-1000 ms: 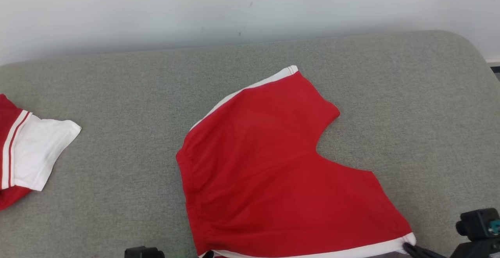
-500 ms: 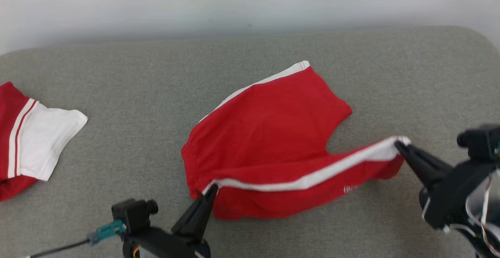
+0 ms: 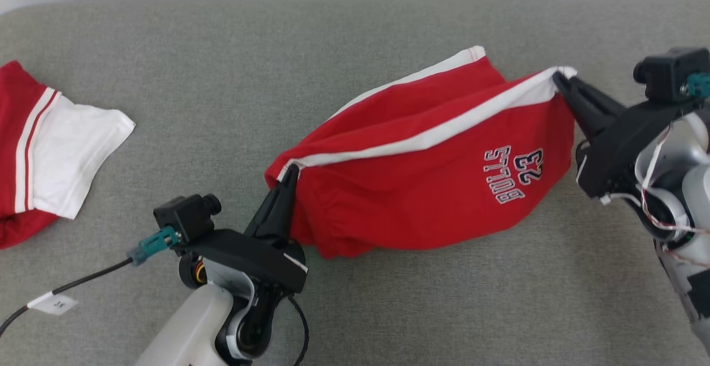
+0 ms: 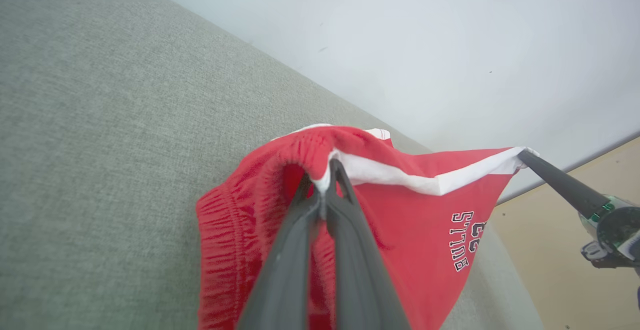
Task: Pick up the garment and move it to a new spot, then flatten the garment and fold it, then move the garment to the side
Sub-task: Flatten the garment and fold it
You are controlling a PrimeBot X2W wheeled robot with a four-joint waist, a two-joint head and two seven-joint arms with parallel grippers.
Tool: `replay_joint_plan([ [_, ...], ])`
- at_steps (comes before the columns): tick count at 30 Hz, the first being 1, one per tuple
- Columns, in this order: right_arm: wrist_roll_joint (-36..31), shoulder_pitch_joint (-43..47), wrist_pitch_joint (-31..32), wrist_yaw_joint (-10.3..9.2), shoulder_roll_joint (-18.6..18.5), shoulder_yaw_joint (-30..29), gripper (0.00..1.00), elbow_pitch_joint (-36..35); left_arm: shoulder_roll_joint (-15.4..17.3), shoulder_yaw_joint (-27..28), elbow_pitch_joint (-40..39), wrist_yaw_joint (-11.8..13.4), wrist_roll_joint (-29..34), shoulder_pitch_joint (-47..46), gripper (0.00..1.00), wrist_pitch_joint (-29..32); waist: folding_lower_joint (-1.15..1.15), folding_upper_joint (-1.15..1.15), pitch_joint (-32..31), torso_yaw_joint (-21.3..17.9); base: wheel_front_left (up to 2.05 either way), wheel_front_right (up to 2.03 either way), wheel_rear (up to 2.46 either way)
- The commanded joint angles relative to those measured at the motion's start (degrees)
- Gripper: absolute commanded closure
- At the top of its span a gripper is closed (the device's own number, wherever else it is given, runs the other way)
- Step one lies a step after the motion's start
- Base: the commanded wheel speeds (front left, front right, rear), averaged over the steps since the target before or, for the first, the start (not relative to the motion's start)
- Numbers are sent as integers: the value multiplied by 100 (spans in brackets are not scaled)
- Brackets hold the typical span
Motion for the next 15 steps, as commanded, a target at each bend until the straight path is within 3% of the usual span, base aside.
replay_joint_plan([
  [1,-46,-255,-151,7,10,102,100,200,-59,46,110,-26,-29,-152,100,-66,-1,-1,247,193,0,0,0],
  [8,-217,-1167,-709,7,72,508,100,1099,-258,124,479,-127,-18,-606,100,-160,-1,-1,537,348,0,0,0],
  [15,-452,-1904,-1007,7,198,807,100,1887,-425,184,841,-35,60,-1036,100,-208,-1,-1,768,481,0,0,0],
])
